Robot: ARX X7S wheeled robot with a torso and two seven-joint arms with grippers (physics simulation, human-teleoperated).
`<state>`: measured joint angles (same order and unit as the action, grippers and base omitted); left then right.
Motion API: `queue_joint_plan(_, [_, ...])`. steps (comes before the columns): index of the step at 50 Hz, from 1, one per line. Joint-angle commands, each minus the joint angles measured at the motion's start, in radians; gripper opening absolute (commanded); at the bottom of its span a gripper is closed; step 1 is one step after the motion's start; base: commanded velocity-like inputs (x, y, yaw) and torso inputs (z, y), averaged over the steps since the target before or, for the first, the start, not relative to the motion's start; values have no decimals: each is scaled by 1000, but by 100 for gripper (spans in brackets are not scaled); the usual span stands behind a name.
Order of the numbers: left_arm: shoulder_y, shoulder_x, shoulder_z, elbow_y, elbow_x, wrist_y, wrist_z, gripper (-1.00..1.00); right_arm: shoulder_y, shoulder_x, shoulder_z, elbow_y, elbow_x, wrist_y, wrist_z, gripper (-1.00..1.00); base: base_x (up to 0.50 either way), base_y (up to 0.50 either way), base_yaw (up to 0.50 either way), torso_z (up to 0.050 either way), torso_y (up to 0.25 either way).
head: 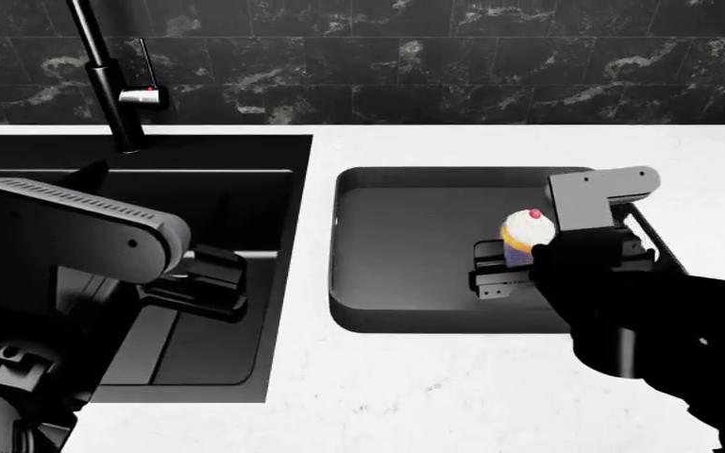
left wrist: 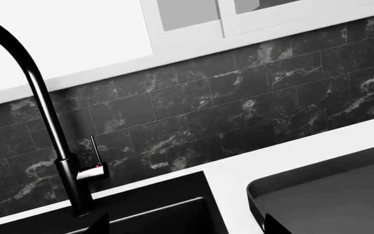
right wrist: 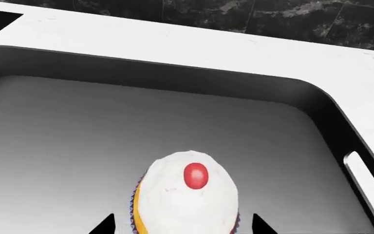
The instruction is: Move the fresh-baked cupcake off the tray onto the counter, and place the bowl used for mixing into the sink.
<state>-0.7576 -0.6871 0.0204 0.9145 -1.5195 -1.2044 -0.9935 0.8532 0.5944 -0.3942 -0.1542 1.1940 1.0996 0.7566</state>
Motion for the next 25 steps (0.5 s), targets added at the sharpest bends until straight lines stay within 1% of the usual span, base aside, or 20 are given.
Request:
queue_joint_plan(1, [3, 0, 7, -2, 17, 6, 12, 100, 0, -3, -8, 26, -22, -21, -18, 100, 0, 0, 0, 0, 0])
queue_joint_plan(12, [11, -6, 8, 0, 24, 15, 17, 100, 5, -16, -20, 61, -45, -45, -38, 100, 0, 0, 0, 0, 0])
queue_joint_plan(18, [17, -1, 14, -6, 54, 19, 41, 100, 4, -15, -21, 64, -45, -47, -39, 100, 0, 0, 0, 0, 0])
queue_joint_plan(25, [3, -7, 20, -9, 37, 19, 27, 100, -2, -9, -27, 57, -50, -55, -53, 100, 0, 0, 0, 0, 0])
